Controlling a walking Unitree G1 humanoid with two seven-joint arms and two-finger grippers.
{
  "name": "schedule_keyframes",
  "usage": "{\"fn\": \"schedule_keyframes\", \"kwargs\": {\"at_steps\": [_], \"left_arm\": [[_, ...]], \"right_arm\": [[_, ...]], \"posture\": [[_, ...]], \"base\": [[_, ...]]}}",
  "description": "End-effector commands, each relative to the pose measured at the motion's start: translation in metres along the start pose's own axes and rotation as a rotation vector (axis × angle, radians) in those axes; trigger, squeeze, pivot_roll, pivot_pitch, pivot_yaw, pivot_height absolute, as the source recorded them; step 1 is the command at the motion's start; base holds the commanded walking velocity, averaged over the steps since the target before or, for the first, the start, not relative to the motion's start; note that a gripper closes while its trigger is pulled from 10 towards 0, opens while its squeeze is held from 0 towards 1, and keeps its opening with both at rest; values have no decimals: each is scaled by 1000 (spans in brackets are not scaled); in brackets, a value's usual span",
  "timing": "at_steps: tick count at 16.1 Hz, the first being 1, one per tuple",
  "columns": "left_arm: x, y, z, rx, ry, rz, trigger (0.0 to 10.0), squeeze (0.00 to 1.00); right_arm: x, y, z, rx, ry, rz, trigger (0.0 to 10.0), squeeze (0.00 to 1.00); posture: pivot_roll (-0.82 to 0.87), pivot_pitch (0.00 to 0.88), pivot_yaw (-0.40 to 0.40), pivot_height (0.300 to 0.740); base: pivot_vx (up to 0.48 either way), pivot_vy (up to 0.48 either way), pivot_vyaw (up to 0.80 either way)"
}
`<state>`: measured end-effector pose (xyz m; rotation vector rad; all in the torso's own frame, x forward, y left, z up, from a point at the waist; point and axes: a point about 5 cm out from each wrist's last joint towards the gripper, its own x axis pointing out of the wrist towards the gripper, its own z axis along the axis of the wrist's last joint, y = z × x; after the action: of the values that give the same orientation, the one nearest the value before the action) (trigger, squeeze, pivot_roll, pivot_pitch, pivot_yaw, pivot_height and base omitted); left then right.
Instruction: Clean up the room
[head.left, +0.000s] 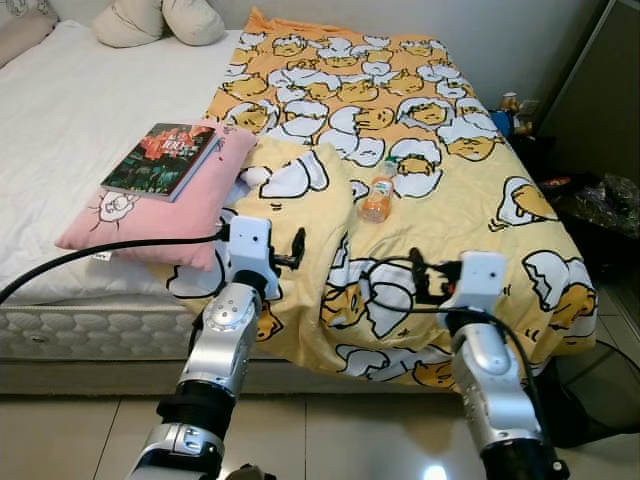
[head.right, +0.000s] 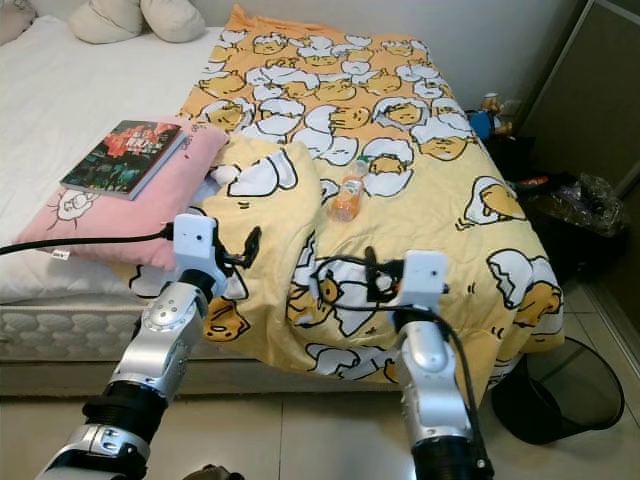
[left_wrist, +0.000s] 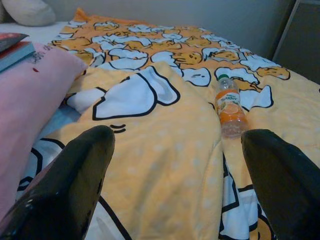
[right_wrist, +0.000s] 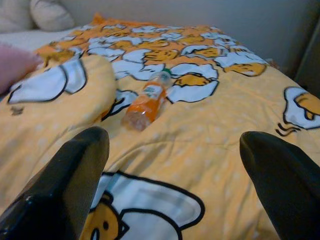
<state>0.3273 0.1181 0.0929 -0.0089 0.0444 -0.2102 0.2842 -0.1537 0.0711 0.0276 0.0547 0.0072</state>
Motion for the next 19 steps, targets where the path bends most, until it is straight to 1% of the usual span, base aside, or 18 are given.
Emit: {"fn": "schedule_keyframes", "kwargs": {"at_steps": [1, 2, 4, 6, 8, 19], "left_arm": [[-8, 9, -6, 11, 6, 24, 10000, 0], [-14, 13, -12, 24, 30, 19, 10000, 0], [-19, 18, -20, 32, 52, 13, 10000, 0], [-17, 16, -18, 25, 43, 12, 10000, 0], [-14, 10, -12, 22, 17, 3, 10000, 0], [-14, 10, -12, 22, 17, 3, 10000, 0]], "right_arm": [[-6, -3, 0, -43, -15, -4, 10000, 0], [-11, -5, -3, -70, -10, 7, 10000, 0], [-16, -14, -9, -84, 11, -9, 10000, 0], [-14, -17, -9, -84, 8, -25, 10000, 0], [-11, -15, -4, -77, -9, -38, 10000, 0], [-11, -15, -4, -77, -9, -38, 10000, 0]], "posture": [[-18, 0, -3, 740], [-18, 0, -3, 740], [-17, 0, -2, 740], [-16, 0, 1, 740], [-19, 0, 3, 740], [-19, 0, 3, 740]], "base": [[0, 0, 0], [0, 0, 0], [0, 0, 0], [0, 0, 0], [0, 0, 0], [0, 0, 0]]}}
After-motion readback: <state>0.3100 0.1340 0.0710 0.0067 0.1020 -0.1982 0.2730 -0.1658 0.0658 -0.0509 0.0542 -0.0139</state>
